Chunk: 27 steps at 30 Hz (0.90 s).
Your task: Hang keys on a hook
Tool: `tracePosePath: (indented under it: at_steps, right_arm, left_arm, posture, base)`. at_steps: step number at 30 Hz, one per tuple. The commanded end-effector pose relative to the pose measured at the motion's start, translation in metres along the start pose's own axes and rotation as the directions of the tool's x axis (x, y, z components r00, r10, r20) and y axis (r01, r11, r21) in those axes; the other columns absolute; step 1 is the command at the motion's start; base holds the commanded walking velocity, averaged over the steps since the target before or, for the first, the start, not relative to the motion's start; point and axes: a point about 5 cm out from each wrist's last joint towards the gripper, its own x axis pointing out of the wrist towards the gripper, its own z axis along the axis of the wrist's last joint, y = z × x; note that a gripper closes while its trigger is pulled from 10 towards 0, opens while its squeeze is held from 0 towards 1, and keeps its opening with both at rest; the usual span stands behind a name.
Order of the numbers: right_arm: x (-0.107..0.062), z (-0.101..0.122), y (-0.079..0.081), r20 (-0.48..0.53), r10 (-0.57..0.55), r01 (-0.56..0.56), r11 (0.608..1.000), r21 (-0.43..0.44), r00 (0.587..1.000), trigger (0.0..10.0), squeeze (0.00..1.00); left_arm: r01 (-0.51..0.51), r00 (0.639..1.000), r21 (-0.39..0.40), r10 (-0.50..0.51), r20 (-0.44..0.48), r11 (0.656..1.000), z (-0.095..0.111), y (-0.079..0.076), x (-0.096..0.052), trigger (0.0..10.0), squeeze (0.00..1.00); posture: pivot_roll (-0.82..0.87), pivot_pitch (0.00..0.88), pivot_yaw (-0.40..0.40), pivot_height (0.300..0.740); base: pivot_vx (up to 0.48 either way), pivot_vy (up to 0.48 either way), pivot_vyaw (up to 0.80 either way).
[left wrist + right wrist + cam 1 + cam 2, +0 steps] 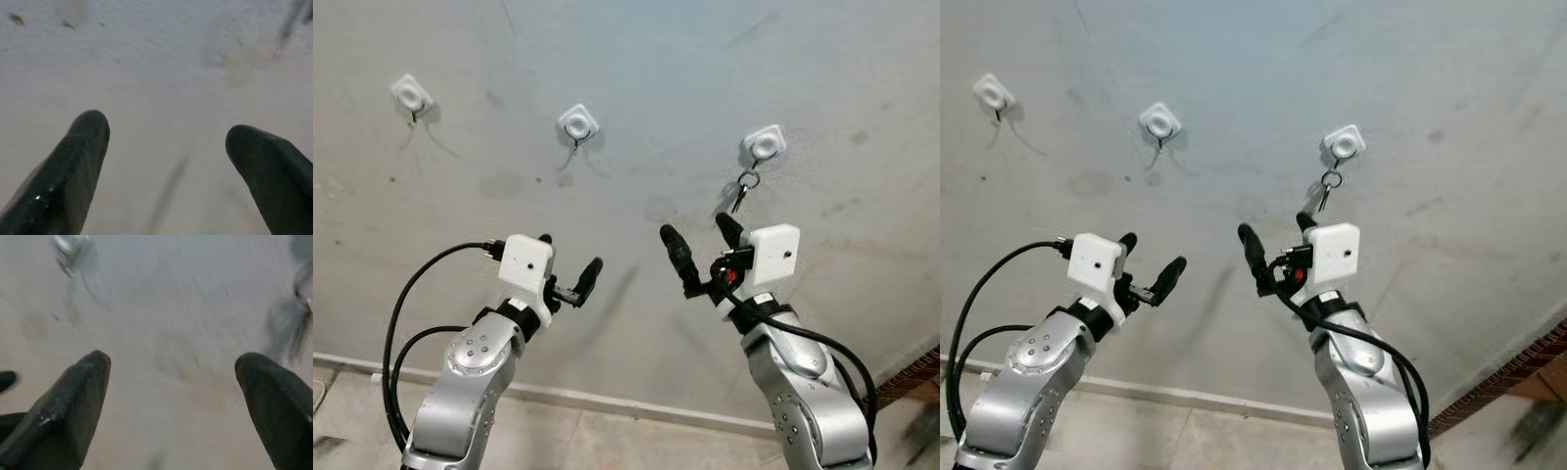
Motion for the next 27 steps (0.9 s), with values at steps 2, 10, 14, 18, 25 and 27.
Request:
tracePosePath:
  at_steps: [2,10,14,18,25,27]
  right_arm:
    - [0.0022,0.0053,0.0037,0.017,0.006,-0.005,1.000,-0.004,1.000,10.0,0.00]
    - [0.0022,0.0046,0.0022,0.010,-0.007,0.008,0.999,-0.037,1.000,10.0,0.00]
    - [0.0021,0.0048,-0.0003,0.023,-0.025,0.026,0.999,-0.035,0.999,10.0,0.00]
    - [0.0014,0.0033,-0.0015,0.006,-0.039,0.040,0.998,-0.046,0.999,10.0,0.00]
    - [-0.0007,0.0005,0.0005,-0.022,-0.032,0.031,0.998,-0.049,0.999,10.0,0.00]
    - [-0.0011,0.0002,0.0007,-0.025,-0.032,0.031,0.999,-0.042,0.999,10.0,0.00]
  left_arm:
    - [-0.019,1.000,0.039,0.018,0.019,0.999,0.0057,0.0065,-0.0008,10.0,0.00]
    - [-0.042,0.999,0.004,0.042,0.022,0.999,0.0068,0.0084,0.0007,10.0,0.00]
    - [-0.055,0.998,-0.015,0.056,0.023,0.998,0.0081,0.0102,0.0029,10.0,0.00]
    - [-0.059,0.998,-0.019,0.060,0.021,0.998,0.0080,0.0107,0.0038,10.0,0.00]
    - [-0.051,0.999,-0.012,0.052,0.011,0.999,0.0056,0.0067,0.0048,10.0,0.00]
    - [-0.049,0.999,-0.016,0.049,0.008,0.999,0.0051,0.0054,0.0048,10.0,0.00]
  posture:
    - [0.13,0.000,-0.034,0.740]
    - [0.13,0.000,-0.037,0.740]
    - [0.12,0.000,-0.037,0.740]
    - [0.12,0.000,-0.036,0.740]
    - [0.11,0.000,-0.035,0.740]
    - [0.11,0.000,-0.033,0.740]
  base:
    - [0.000,0.232,0.00]
    - [0.000,0.000,0.00]
    - [0.000,0.000,0.00]
    - [0.000,0.000,0.00]
    - [0.000,0.000,0.00]
    - [0.000,0.000,0.00]
